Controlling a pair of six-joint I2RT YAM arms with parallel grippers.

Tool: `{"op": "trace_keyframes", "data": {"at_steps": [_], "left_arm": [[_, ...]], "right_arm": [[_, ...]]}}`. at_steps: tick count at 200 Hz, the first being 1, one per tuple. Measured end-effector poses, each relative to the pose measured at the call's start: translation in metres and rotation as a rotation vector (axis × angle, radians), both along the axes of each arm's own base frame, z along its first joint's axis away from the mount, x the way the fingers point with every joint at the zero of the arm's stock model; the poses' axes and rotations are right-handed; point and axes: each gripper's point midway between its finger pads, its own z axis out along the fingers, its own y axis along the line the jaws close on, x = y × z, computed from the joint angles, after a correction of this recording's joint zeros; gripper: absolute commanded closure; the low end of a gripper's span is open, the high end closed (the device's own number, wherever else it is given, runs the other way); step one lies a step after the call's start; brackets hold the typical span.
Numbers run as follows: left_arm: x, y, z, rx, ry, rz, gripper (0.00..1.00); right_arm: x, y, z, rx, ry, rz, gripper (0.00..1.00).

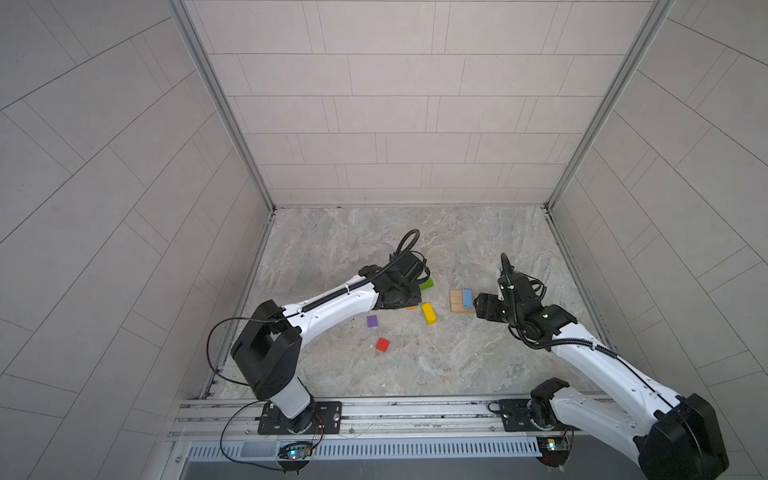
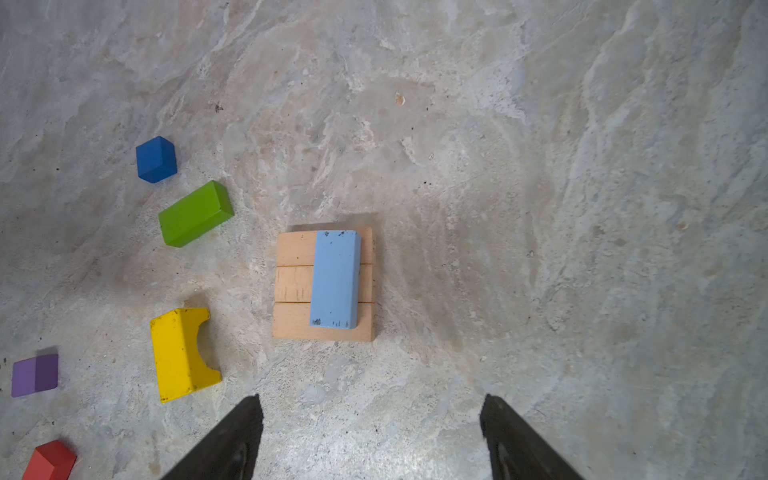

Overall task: Build the wood block tower
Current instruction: 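Carry the orange bar over the wood stack beside the light-blue bar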

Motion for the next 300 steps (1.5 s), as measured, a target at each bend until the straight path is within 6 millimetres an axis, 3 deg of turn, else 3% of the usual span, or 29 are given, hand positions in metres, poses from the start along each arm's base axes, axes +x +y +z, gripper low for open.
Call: {"op": "trace_keyframes", "data": {"at_steps": [27,47,126,178,239,300], "left_arm": [[0.005,-0.018,0.018,-0.034,-0.032,-0.048,0.7],[0.01,-0.033,0.02,-0.049,-0.035,-0.08,0.7],[0.028,-0.087,-0.011,-0.08,0.01,-0.18,0.68],[0.04,-0.112,-0.024,-0.12,0.02,-0.206,0.68],[0.04,-0.133,-0.043,-0.159,0.053,-0.235,0.68],[0.037,-0.147,-0.051,-0.195,0.069,-0.249,0.66]], "right_arm": [[0.01,-0.007,0.007,0.009,-0.004,-0.013,0.16],[0.015,-0.012,0.006,0.015,0.004,-0.023,0.16],[0.019,-0.033,-0.014,0.001,0.076,-0.073,0.16],[0.022,-0.047,-0.03,0.003,0.129,-0.107,0.16],[0.026,-0.048,-0.042,0.017,0.165,-0.107,0.16],[0.026,-0.047,-0.048,0.031,0.183,-0.104,0.16]]}}
